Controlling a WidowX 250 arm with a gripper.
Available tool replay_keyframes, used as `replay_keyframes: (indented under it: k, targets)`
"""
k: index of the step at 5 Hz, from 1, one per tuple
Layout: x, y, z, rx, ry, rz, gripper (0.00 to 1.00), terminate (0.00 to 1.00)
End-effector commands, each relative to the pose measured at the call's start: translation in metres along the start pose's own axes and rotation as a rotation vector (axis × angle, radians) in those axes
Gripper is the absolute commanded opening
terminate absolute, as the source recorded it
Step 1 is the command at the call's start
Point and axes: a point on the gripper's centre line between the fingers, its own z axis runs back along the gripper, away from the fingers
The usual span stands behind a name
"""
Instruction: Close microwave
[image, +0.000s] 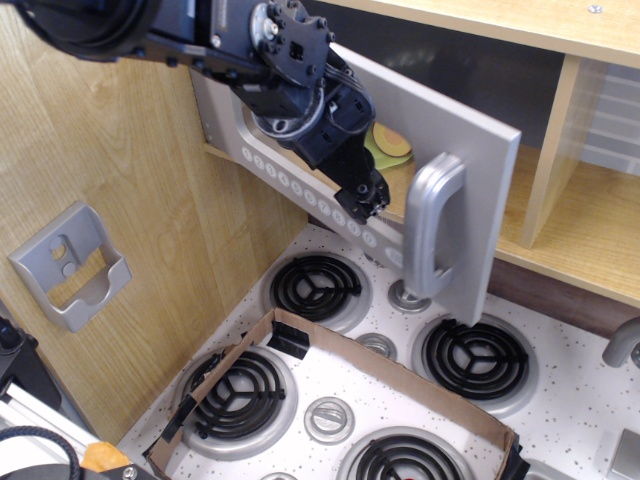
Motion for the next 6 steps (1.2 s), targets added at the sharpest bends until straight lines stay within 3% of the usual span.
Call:
replay_keyframes:
  k: [1,3,6]
  targets:
    - [0.034,0.001,0.005,0.016,-0.086,-0.045,1.0,0.0]
    - [0.049,0.004,-0.007,-0.011,-0.14,-0.094,1.0,0.0]
    - [0.072,0.007,-0.014,-0.03,-0.168,-0.177,1.0,0.0]
